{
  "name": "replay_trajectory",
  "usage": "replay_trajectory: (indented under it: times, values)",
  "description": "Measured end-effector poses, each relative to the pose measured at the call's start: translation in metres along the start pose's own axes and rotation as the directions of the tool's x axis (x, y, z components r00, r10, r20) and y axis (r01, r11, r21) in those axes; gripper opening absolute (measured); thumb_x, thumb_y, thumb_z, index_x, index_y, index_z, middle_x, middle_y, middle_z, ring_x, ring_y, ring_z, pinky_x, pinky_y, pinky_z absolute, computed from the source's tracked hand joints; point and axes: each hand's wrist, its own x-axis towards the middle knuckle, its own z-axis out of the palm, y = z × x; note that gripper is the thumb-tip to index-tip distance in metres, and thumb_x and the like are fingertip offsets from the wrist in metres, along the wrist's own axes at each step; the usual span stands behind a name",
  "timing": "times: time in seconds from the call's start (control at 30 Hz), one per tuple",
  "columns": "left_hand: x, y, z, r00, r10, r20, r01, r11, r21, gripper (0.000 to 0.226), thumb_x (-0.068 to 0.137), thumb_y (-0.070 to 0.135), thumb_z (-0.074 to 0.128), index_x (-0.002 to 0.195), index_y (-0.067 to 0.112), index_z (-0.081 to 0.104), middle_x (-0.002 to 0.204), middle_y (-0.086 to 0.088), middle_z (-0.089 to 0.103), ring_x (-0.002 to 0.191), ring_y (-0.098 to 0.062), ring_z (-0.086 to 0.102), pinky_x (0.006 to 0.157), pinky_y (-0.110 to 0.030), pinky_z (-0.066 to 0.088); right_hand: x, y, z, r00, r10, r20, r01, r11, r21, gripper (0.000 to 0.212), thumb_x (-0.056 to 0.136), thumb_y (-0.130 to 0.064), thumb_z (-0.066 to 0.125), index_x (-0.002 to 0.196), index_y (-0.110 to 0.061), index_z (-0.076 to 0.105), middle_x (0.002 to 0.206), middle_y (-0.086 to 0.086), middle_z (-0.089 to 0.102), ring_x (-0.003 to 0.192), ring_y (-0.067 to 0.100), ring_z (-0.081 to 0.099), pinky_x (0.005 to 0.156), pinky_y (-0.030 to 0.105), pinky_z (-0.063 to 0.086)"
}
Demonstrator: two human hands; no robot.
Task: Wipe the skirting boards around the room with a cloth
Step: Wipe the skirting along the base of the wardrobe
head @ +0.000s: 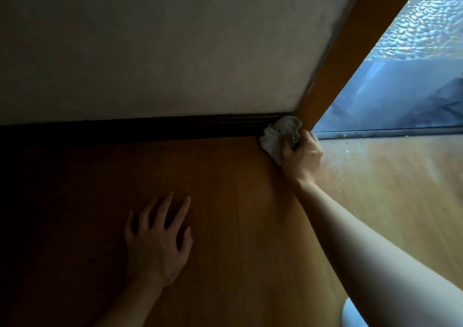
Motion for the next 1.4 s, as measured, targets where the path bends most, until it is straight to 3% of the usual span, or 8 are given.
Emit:
replay_trajectory:
  times: [0.23,0.4,0.6,0.73,0.9,1.07,1.23,1.4]
  values:
    - [0.000,0.001,-0.001,1.000,-0.008,0.009,0.008,1.000,0.003,0.067,0.087,0.057,0.028,0.149,0.037,0.041,0.151,-0.006,0.050,0.132,-0.040,0.048,0.101,-0.070,0.038,0.006,0.007,-0.008,1.000,0.002,0.016,-0.002,0.999,-0.039,0.025,0.091,-0.029,0.063,0.101,-0.006,0.061,0.102,0.012,0.063,0.092,0.032,0.060,0.071,0.030,0.041]
    - [0.002,-0.002,0.005,1.000,0.018,-0.019,-0.018,1.000,0.000,0.064,0.088,0.055,0.032,0.148,0.036,0.047,0.150,-0.007,0.050,0.131,-0.041,0.049,0.102,-0.070,0.037,0.003,0.004,-0.003,0.996,-0.061,0.060,0.064,0.997,-0.042,0.039,0.093,-0.036,0.064,0.113,-0.004,0.055,0.114,0.014,0.059,0.100,0.033,0.057,0.078,0.040,0.046]
    - [0.002,-0.008,0.005,1.000,0.026,-0.015,-0.026,0.999,-0.023,0.065,0.088,0.056,0.032,0.148,0.037,0.046,0.151,-0.006,0.049,0.133,-0.039,0.047,0.103,-0.070,0.035,0.002,0.004,-0.005,1.000,-0.020,-0.004,0.020,1.000,-0.021,0.031,0.093,-0.028,0.064,0.112,-0.004,0.059,0.109,0.015,0.063,0.098,0.035,0.059,0.078,0.037,0.044]
    - [0.002,-0.009,0.002,0.999,0.031,-0.010,-0.032,0.998,-0.046,0.064,0.088,0.055,0.033,0.148,0.037,0.048,0.150,-0.005,0.050,0.134,-0.039,0.046,0.103,-0.070,0.034,-0.009,-0.016,0.008,0.992,-0.109,0.064,0.111,0.994,-0.026,0.030,0.092,-0.025,0.064,0.113,-0.004,0.061,0.112,0.016,0.062,0.100,0.035,0.059,0.081,0.042,0.047]
    - [0.003,-0.011,0.004,0.999,0.043,-0.005,-0.043,0.998,-0.036,0.064,0.088,0.056,0.033,0.148,0.038,0.047,0.151,-0.004,0.049,0.135,-0.038,0.046,0.103,-0.069,0.034,-0.031,-0.052,0.043,0.946,-0.268,0.180,0.272,0.962,0.007,0.027,0.093,-0.028,0.061,0.112,-0.009,0.061,0.109,0.011,0.060,0.094,0.029,0.059,0.072,0.029,0.038]
    - [0.004,-0.014,0.009,0.999,0.037,-0.021,-0.037,0.999,-0.029,0.063,0.089,0.057,0.033,0.148,0.040,0.046,0.151,-0.002,0.050,0.135,-0.036,0.046,0.104,-0.070,0.035,-0.030,-0.044,0.040,0.978,-0.192,0.077,0.192,0.981,0.001,0.025,0.092,-0.026,0.064,0.107,-0.007,0.061,0.108,0.012,0.060,0.095,0.031,0.059,0.071,0.028,0.037]
    - [0.006,-0.012,0.011,0.999,0.028,-0.016,-0.028,0.999,-0.022,0.064,0.089,0.058,0.030,0.149,0.041,0.043,0.153,-0.002,0.047,0.137,-0.036,0.044,0.106,-0.069,0.033,-0.035,-0.058,0.049,0.931,-0.329,0.160,0.337,0.941,-0.028,0.026,0.091,-0.028,0.065,0.106,-0.008,0.060,0.104,0.010,0.060,0.086,0.028,0.060,0.065,0.027,0.033]
    - [0.005,-0.013,0.010,1.000,0.026,-0.007,-0.026,0.999,-0.035,0.066,0.090,0.059,0.022,0.152,0.042,0.036,0.158,0.000,0.040,0.141,-0.034,0.039,0.110,-0.067,0.028,-0.008,-0.026,0.017,0.972,-0.208,0.110,0.224,0.963,-0.151,0.027,0.091,-0.028,0.062,0.108,-0.008,0.059,0.107,0.016,0.061,0.093,0.038,0.060,0.071,0.038,0.043]
